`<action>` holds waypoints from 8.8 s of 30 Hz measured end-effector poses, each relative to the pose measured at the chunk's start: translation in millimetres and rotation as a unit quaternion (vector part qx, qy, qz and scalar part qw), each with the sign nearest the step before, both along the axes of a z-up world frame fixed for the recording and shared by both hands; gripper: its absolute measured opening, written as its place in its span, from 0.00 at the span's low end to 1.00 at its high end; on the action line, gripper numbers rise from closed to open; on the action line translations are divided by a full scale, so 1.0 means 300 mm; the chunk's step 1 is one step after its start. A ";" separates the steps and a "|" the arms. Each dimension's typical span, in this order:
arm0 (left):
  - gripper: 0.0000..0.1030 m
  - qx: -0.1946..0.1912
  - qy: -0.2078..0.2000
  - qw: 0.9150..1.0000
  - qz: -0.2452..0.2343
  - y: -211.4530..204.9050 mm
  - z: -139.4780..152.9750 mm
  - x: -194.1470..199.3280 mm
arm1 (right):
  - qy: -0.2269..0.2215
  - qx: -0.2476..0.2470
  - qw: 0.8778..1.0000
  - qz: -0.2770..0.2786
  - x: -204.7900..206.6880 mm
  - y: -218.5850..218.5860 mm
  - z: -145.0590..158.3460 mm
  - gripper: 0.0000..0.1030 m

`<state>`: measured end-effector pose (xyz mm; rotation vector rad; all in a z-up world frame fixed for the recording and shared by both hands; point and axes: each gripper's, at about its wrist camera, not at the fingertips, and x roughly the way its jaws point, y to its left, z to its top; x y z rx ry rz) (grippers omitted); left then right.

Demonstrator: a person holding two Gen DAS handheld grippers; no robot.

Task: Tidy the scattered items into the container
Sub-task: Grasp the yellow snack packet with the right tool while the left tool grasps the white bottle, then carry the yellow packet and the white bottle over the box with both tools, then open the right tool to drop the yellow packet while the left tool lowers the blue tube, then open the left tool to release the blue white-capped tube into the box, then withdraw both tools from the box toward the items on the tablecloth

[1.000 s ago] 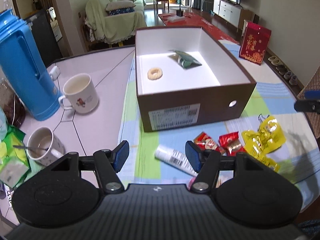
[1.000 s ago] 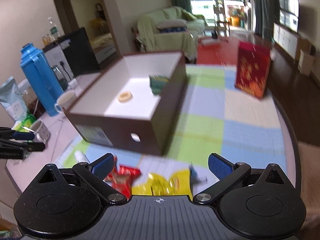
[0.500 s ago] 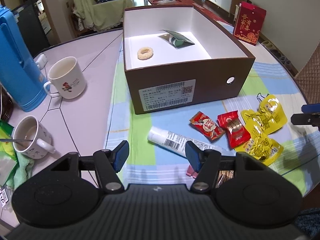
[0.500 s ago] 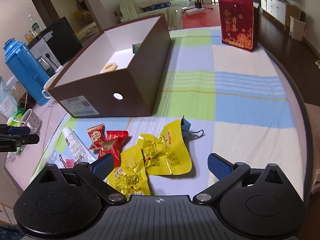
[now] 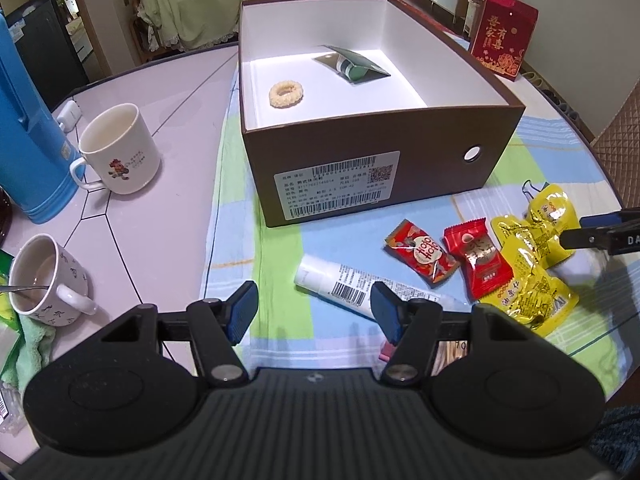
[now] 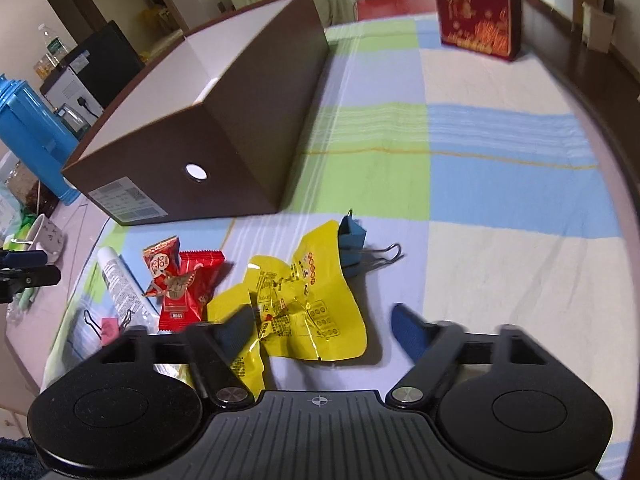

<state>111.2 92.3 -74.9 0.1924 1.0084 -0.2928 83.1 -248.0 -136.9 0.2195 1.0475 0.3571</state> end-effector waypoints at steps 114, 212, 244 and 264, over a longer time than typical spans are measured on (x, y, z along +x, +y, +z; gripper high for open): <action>0.23 -0.079 -0.160 0.982 -0.060 -0.150 0.404 0.426 | -0.120 0.230 0.966 0.000 0.435 0.130 0.516 0.00; 0.37 -0.015 -0.055 0.998 -0.038 -0.227 0.131 0.850 | -0.140 -0.066 0.979 0.129 0.705 0.417 0.267 0.74; 0.52 -0.012 -0.093 0.995 -0.044 -0.234 0.275 0.527 | -0.166 -0.072 0.977 0.113 0.434 0.387 0.397 0.75; 0.57 -0.017 -0.120 0.992 -0.044 -0.233 0.339 0.320 | -0.201 -0.064 0.972 0.104 0.251 0.331 0.479 0.75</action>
